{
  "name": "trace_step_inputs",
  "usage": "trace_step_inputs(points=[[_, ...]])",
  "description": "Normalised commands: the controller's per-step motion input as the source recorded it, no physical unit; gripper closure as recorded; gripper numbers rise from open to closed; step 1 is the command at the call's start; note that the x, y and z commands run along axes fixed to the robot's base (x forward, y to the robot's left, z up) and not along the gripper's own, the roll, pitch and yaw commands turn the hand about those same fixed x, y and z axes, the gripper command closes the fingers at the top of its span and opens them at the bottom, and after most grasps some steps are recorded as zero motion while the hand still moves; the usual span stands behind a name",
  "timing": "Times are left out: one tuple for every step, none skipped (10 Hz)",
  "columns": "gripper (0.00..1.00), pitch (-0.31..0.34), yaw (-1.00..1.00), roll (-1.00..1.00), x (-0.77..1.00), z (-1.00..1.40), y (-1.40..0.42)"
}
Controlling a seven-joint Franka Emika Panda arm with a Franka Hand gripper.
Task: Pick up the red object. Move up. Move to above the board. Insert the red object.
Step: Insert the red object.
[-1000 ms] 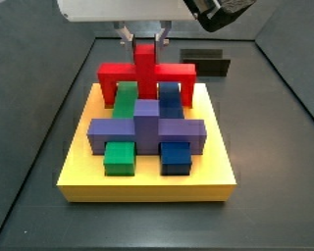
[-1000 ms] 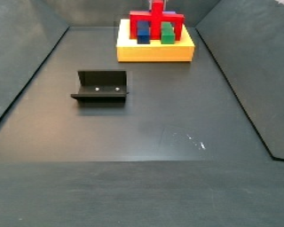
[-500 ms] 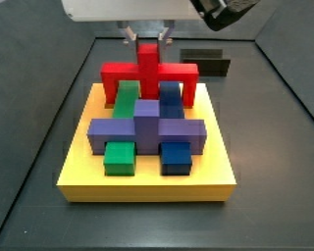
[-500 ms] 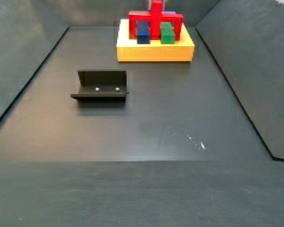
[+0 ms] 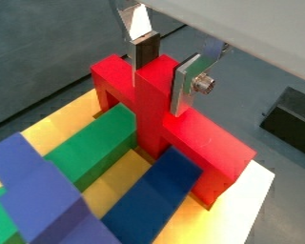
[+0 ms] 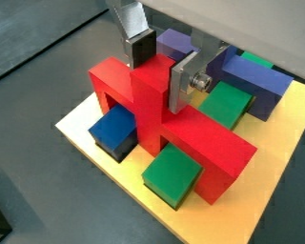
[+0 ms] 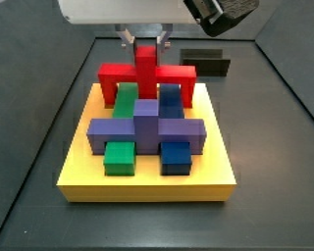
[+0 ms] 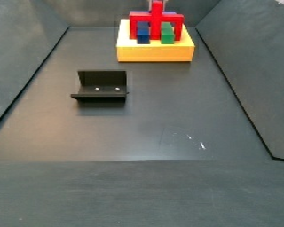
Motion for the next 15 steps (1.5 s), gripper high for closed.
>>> trace_step_inputs(points=[[1.00,-0.001,0.00,0.00,0.00,-0.23,0.00],[1.00,0.000,0.00,0.00,0.03,-0.33,0.00],[1.00,0.000,0.00,-0.07,0.24,-0.37,0.00],[1.00,0.023,-0.02,-0.01,0.06,-0.01,0.00],[1.00,0.043,-0.02,0.00,0.11,0.00,0.00],[1.00,0.014,-0.05,-0.20,0.15,-0.12,0.02],[1.00,0.014,0.00,-0.42,0.25,-0.09,0.09],[1.00,0.010,0.00,-0.45,0.21,-0.07,0.10],[1.00,0.000,0.00,-0.45,0.13,-0.05,0.06],[1.00,0.010,0.00,-0.31,0.09,-0.08,0.00],[1.00,0.000,0.00,-0.27,0.00,-0.09,0.00],[1.00,0.000,0.00,-0.17,0.00,-0.18,0.00],[1.00,0.003,0.00,-0.09,-0.12,-0.33,-0.02],[1.00,0.000,0.00,-0.13,-0.13,-0.22,-0.02],[1.00,0.000,0.00,-0.23,0.00,0.00,0.00]])
